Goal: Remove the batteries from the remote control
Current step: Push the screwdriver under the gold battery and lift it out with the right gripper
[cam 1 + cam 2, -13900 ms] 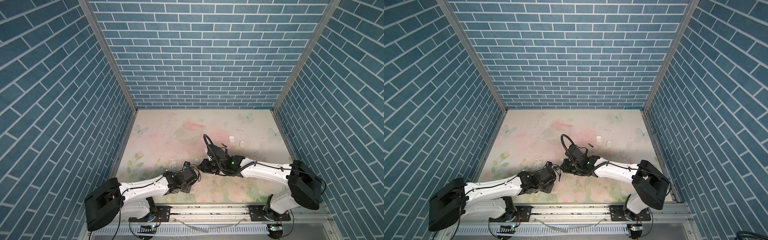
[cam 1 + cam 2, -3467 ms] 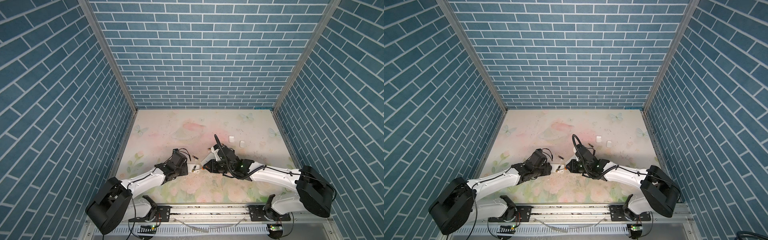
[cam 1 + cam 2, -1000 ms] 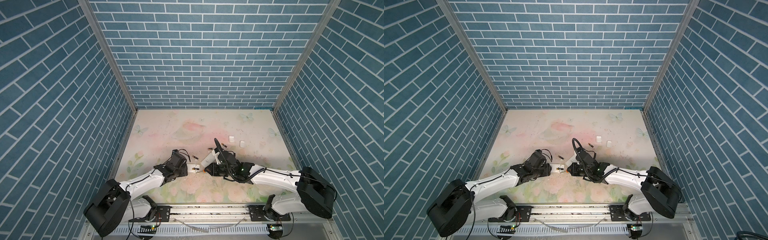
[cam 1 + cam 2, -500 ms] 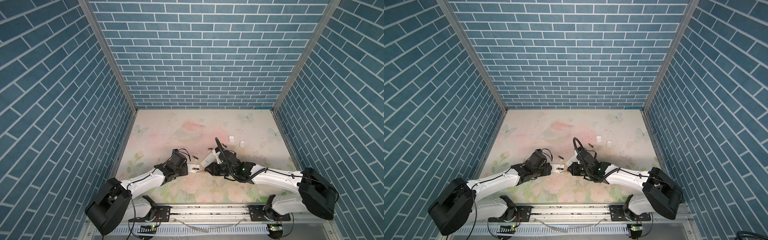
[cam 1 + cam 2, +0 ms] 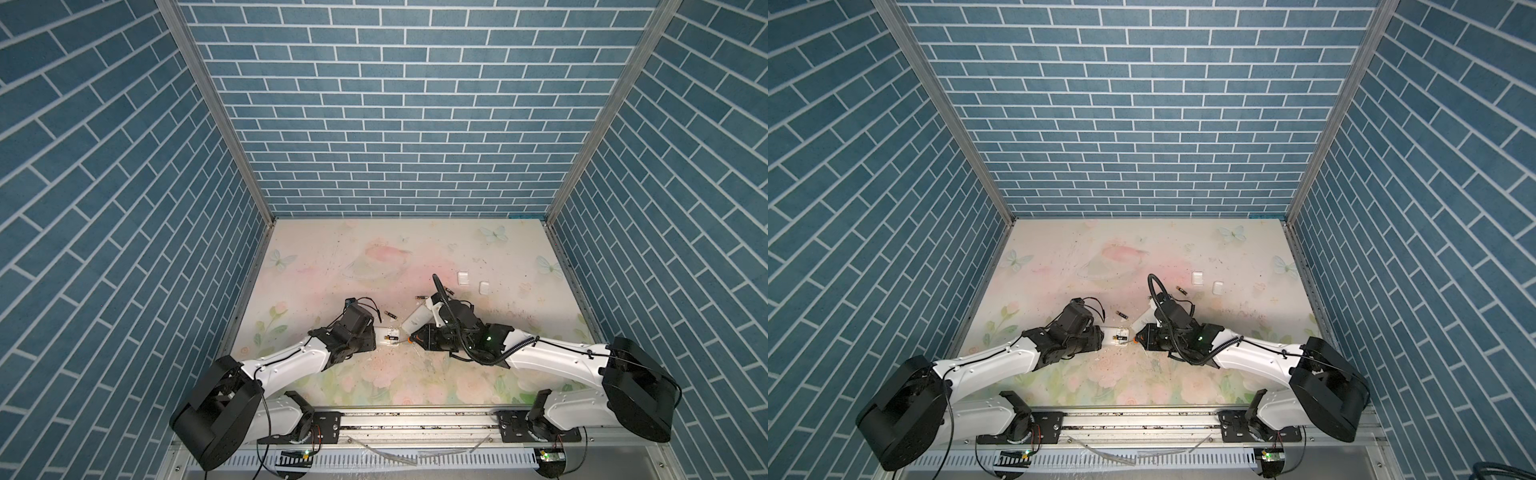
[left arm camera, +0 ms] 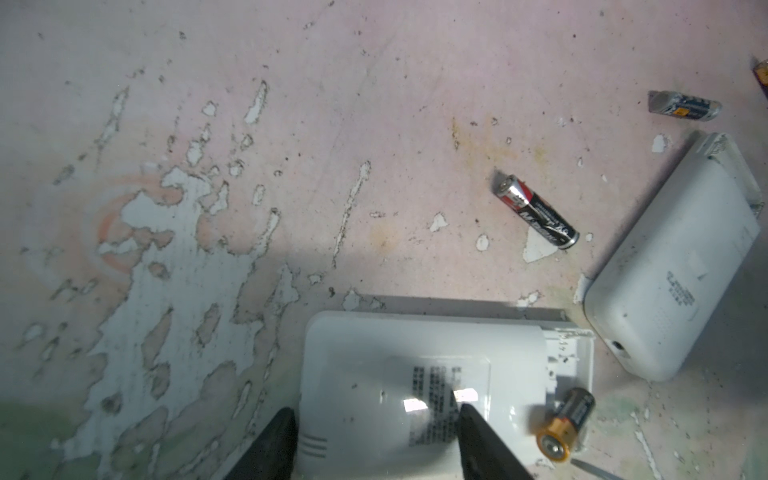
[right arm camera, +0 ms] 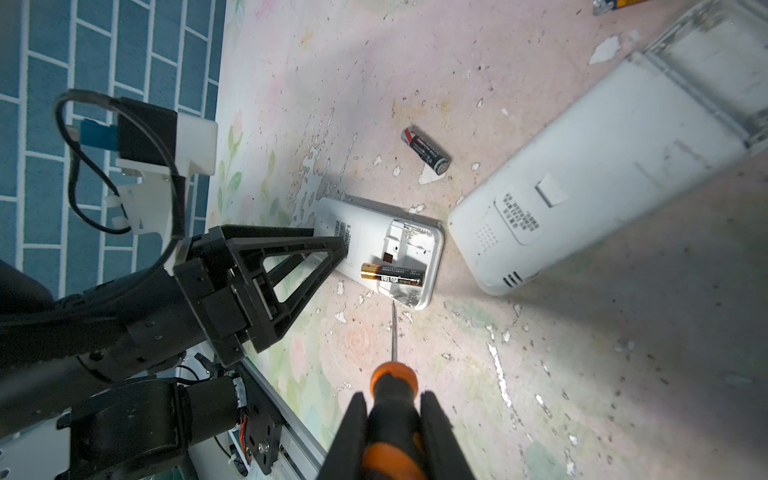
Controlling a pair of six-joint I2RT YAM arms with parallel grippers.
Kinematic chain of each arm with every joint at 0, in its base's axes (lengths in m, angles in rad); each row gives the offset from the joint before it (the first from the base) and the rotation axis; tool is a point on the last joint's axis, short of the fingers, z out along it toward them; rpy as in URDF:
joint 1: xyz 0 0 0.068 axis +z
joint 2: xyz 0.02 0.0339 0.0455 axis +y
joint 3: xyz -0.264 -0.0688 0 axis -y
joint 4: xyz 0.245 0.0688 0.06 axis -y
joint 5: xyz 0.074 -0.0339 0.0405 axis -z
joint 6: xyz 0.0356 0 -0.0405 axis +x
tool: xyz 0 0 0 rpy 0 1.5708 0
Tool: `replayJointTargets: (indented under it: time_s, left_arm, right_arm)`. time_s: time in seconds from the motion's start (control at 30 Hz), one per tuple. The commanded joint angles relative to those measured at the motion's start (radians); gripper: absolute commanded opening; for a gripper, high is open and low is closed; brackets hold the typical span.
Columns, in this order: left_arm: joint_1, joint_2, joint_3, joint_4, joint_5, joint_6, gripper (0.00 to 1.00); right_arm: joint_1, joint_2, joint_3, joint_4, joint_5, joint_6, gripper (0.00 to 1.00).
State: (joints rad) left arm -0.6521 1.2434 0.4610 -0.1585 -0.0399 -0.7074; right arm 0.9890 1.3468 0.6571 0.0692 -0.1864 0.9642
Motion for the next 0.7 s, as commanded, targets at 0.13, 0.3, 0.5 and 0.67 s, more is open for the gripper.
replayJointTargets:
  time_s: [0.13,0.3,0.5,0.67]
  left_arm:
    - [0.000,0.019,-0.030,-0.096,0.000,0.013,0.63]
    - [0.000,0.022,-0.030,-0.093,0.000,0.016,0.62]
    - [0.000,0.032,-0.025,-0.092,0.004,0.019,0.62]
    - [0.000,0.037,-0.025,-0.093,0.002,0.020,0.62]
  right_arm:
    - [-0.005,0.044,0.017,0.052,0.022,0.014,0.00]
    - [-0.015,0.054,0.016,0.073,0.030,0.018,0.00]
    - [-0.031,0.054,0.019,0.078,0.032,0.017,0.00]
    - [-0.047,0.079,0.020,0.115,0.010,0.020,0.00]
